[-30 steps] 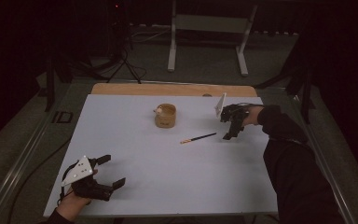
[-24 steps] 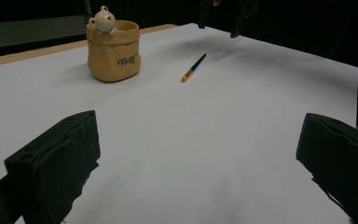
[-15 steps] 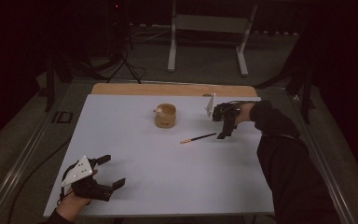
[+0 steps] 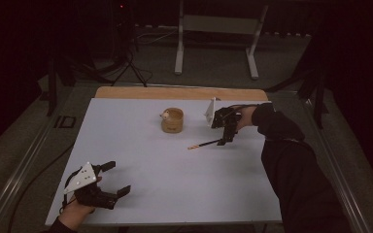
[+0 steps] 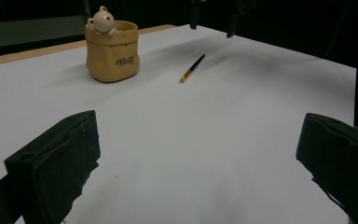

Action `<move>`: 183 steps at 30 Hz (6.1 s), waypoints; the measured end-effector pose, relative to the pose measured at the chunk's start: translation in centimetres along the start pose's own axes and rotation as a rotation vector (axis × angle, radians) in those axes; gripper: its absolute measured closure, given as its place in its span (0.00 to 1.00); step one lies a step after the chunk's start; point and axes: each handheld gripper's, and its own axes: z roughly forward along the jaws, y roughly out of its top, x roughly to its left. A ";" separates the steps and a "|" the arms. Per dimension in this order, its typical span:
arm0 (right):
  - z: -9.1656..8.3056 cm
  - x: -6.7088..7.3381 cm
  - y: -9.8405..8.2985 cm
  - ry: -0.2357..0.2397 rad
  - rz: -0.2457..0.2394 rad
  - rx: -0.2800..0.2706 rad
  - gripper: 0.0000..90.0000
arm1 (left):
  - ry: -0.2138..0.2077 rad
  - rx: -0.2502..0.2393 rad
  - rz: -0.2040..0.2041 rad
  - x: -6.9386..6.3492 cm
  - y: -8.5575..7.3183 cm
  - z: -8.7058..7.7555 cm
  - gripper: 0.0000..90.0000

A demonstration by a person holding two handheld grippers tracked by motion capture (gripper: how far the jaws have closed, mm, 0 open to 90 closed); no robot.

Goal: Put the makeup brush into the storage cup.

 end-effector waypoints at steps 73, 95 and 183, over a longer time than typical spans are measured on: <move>6.5 -0.1 5.9 -0.009 -0.182 0.062 0.93 | -0.015 0.010 -0.002 0.1 -0.3 0.1 0.01; 3.5 -0.5 5.8 0.022 0.098 -0.008 0.94 | -0.014 0.009 0.002 0.0 -0.2 0.1 0.01; -9.2 3.8 3.1 -0.461 0.480 -0.913 0.94 | -0.028 -0.001 -0.001 -0.2 0.1 0.5 0.01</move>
